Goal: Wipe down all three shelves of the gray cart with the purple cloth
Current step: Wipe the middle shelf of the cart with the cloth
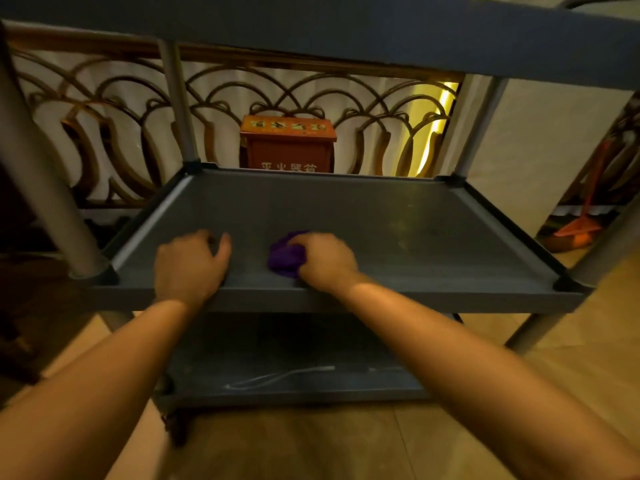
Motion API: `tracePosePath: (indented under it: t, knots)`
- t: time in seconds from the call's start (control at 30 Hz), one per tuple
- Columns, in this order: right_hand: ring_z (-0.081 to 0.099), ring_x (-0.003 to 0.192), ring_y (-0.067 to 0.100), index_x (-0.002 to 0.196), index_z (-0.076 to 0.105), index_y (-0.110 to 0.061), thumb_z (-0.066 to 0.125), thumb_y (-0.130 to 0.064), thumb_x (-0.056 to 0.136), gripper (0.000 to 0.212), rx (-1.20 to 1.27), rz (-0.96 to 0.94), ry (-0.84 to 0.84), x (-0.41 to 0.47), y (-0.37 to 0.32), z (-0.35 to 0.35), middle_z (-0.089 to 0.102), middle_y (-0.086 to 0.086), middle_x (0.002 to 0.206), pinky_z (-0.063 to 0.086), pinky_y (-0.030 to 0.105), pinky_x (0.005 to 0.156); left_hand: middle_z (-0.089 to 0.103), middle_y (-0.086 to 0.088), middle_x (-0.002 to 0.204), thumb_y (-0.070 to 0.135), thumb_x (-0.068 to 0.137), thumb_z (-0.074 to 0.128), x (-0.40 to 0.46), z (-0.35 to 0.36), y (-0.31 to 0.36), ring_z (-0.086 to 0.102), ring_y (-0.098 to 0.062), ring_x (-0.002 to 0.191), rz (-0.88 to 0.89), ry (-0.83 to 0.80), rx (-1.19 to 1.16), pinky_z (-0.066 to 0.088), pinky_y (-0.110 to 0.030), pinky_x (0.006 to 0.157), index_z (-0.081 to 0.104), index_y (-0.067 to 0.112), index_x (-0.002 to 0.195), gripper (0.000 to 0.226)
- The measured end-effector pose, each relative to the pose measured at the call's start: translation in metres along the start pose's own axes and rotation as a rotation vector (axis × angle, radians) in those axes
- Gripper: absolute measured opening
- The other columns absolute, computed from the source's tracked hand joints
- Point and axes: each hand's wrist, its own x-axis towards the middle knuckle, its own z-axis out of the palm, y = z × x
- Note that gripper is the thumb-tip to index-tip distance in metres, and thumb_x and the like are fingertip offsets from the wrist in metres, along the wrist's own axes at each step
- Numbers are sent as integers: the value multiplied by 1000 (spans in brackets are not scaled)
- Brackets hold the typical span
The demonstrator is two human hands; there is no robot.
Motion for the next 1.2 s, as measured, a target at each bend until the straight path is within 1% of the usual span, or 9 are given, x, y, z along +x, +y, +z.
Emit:
tracePosePath:
  t: [0.1,0.23,0.33,0.5,0.73,0.83,0.9,1.07,1.2]
  knots:
    - [69,99,26,118,68,-26,72,-26,87,32,-102,141,129,-9,56,-37,72,5,108,55,38,85,70,-12,90,58,94,24,-10,-9,5,65,-33,88,100,-42,105,49,-46,85,65,20,83,57]
    - [65,97,32,116,65,-18,66,-31,93,27,-129,533,238,-32,155,-85,68,10,107,54,45,88,17,-5,166,74,93,24,1,-12,7,10,-34,153,-81,-507,203,9,-63,119,25,34,156,74]
    - [59,108,43,114,64,-13,57,-41,92,36,-40,711,168,-47,192,-86,63,17,113,47,59,100,8,-4,168,79,89,22,5,-6,9,2,-36,153,-128,-585,215,5,-68,118,14,40,157,78]
    - [62,111,40,130,62,-13,52,-30,100,36,153,724,131,-19,153,-67,64,20,127,51,48,100,13,-4,167,78,90,23,7,-8,9,7,-36,153,-155,-625,241,5,-69,117,17,41,156,76]
    - [59,121,40,128,66,-10,43,-40,105,44,128,234,5,15,1,15,63,21,134,47,42,103,7,-3,169,77,91,9,14,-3,0,4,-36,153,-205,-631,64,-3,-67,117,1,38,159,79]
    - [53,126,41,129,63,-12,47,-33,101,39,88,109,-38,22,-52,38,60,19,137,43,45,108,18,-6,167,69,97,21,20,-9,-16,18,-31,152,-298,-405,-248,7,-60,121,12,29,160,75]
    - [55,125,38,129,65,-14,52,-26,98,35,118,73,-64,22,-54,34,62,17,136,44,42,107,19,-10,166,67,97,25,14,-18,-29,20,-32,151,-269,-330,-163,14,-56,122,16,24,159,76]
    - [69,103,32,111,71,-16,61,-11,91,24,157,305,148,24,22,-30,73,13,112,56,48,93,8,-12,168,74,92,12,-15,-33,-50,5,-34,153,-152,-406,365,10,-53,123,20,21,157,85]
    - [70,87,30,109,64,-13,49,-29,101,23,141,600,138,31,81,-46,70,12,99,58,48,89,4,-14,168,82,70,-14,-40,-32,-50,-1,-35,154,-206,-421,381,3,-48,124,10,19,160,112]
